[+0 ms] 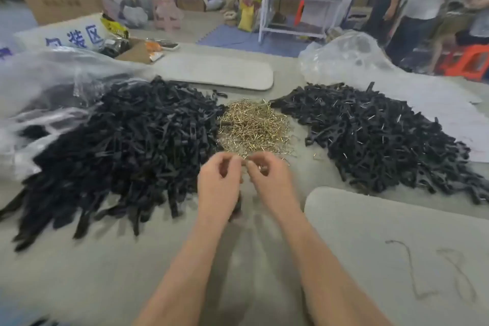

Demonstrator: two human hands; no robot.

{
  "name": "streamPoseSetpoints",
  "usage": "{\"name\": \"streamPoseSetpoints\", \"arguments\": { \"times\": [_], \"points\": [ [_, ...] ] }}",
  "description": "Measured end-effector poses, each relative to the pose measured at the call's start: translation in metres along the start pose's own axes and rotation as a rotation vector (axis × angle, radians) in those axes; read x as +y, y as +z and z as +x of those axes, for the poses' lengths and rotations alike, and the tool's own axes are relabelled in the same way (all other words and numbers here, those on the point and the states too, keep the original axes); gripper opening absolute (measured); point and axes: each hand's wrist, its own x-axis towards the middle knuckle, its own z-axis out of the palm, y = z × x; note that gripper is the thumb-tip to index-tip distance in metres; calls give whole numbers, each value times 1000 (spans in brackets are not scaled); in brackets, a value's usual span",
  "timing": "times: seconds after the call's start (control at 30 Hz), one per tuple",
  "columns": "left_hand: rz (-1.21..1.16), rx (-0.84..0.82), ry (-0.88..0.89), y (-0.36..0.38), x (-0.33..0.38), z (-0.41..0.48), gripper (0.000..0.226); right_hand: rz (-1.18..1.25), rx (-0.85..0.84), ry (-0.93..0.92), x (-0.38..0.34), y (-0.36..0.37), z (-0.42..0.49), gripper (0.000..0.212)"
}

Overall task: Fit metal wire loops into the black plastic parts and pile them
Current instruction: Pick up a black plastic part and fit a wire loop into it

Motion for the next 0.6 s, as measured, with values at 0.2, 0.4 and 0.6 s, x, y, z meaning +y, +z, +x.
{"name": "streamPoseSetpoints", "arguments": {
  "times": [0.2,0.4,0.6],
  "points": [
    [-177,311,-76,-34,-8,42,19,-671,-203,-234,-11,70,26,46],
    [-125,298,-116,-38,-20,50,19,-713,-143,-254,-10,80,28,27],
    [87,218,-62,-32,-13,45,16,-345,-69,-148,-13,47,32,10]
  ]
}}
